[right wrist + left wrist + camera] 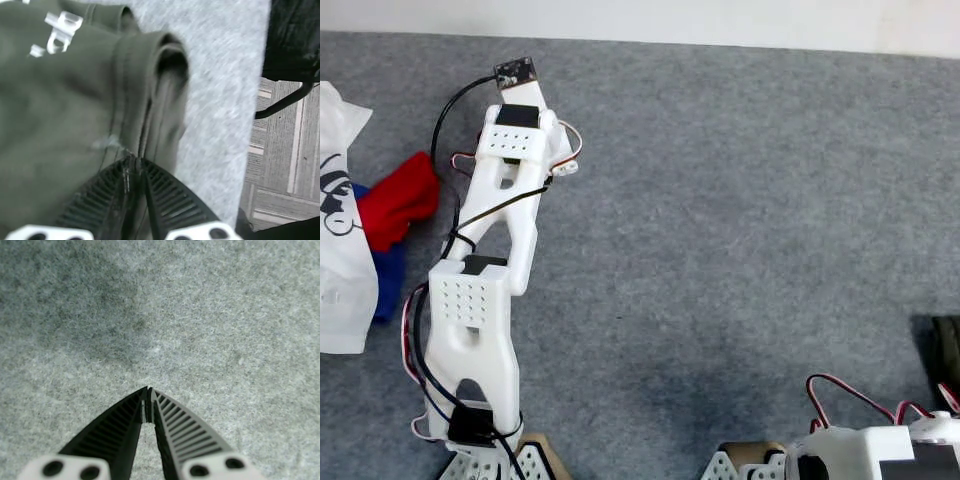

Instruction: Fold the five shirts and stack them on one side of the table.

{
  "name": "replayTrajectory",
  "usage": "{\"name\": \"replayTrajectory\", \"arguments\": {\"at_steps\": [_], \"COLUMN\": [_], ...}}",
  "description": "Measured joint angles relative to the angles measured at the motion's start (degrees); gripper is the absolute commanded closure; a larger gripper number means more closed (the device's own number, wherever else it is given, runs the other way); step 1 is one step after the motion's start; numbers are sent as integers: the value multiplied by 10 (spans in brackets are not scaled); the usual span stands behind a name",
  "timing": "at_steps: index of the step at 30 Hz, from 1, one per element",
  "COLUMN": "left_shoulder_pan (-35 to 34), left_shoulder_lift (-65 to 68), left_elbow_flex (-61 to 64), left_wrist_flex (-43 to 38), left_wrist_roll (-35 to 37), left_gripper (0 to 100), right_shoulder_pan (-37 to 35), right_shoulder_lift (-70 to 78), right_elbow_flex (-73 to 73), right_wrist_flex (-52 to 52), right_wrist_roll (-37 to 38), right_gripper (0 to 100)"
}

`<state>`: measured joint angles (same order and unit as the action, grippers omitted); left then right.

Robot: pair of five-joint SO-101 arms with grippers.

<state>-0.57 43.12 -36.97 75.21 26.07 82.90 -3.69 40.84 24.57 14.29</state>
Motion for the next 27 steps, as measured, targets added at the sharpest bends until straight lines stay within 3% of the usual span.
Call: {"name": "replayTrajectory", "arguments": {"at_steps": [13,16,20,27], "left_shoulder_pan": [0,0,0,0], "left_shoulder_lift": [0,0,0,-24], "left_elbow_flex": [0,0,0,-15], "left_wrist_flex": [0,0,0,49], "left_wrist_roll": [0,0,0,0], "left_gripper": [990,990,990,993], "right_shoulder_pan": [1,-2,-26,-130], "right_shoulder_lift": [-34,-79,-178,-356], "right_elbow_flex": [69,69,69,76], "right_wrist_flex": [-4,9,18,30], "right_wrist_roll": [43,39,-14,-143], "right_gripper": [992,947,840,836]}}
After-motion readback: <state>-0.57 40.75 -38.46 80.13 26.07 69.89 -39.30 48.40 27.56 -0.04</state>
